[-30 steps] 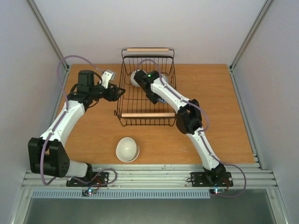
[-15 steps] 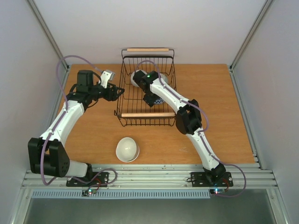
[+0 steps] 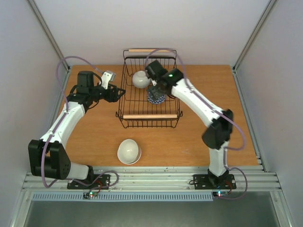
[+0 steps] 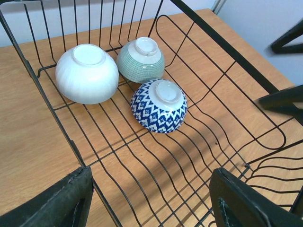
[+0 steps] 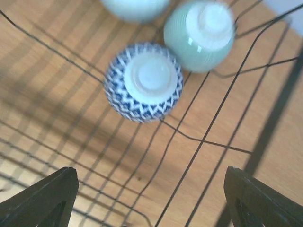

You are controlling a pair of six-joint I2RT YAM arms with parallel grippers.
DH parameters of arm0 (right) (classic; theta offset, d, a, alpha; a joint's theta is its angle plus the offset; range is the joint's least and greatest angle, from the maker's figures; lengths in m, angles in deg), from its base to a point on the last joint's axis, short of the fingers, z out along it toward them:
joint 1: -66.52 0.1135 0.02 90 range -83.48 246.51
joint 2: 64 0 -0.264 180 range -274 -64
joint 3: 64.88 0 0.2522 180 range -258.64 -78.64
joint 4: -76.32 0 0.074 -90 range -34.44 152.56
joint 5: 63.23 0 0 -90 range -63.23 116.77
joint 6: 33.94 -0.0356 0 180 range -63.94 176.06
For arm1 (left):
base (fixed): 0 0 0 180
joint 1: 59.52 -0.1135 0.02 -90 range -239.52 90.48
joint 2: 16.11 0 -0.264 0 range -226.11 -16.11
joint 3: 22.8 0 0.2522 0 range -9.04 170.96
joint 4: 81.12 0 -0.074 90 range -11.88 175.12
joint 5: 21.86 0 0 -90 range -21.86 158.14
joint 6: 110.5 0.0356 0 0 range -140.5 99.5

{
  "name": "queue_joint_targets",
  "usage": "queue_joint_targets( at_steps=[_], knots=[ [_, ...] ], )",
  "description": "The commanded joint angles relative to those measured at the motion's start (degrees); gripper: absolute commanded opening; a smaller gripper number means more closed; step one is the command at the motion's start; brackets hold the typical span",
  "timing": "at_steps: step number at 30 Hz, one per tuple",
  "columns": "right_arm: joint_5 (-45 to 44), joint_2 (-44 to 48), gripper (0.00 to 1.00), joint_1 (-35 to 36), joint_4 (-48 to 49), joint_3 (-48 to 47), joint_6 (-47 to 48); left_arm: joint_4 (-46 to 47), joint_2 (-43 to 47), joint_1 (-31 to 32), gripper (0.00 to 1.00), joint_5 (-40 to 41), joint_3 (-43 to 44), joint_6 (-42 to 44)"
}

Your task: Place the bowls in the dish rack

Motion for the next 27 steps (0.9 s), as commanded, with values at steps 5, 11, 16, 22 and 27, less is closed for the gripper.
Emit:
queue_joint_targets(
  at_steps=[5, 11, 16, 22, 27],
  knots=[
    [10.0, 19.9, 0.75, 6.0, 7.6, 9.0, -1.9, 0.9, 0.9, -0.3, 0.67, -0.6, 1.0, 0.5],
    [9.2, 23.7, 0.57, 16.7, 5.3, 16.4, -2.7, 1.2, 1.1, -0.3, 0.67, 1.4, 1.0, 0.0],
    [6.7, 23.7, 0.44, 24.1, 2.2, 21.0, -5.0, 1.7, 0.8, -0.4, 0.67, 3.0, 0.8, -0.6],
    [8.1, 23.2, 0.36, 28.2, 1.2, 26.8, -7.9, 1.8, 1.0, -0.5, 0.67, 2.6, 0.7, -0.9],
    [9.5, 20.8, 0.33, 30.2, 1.8, 29.0, -9.0, 2.0, 1.4, -0.5, 0.68, 2.5, 0.7, -1.2]
  ],
)
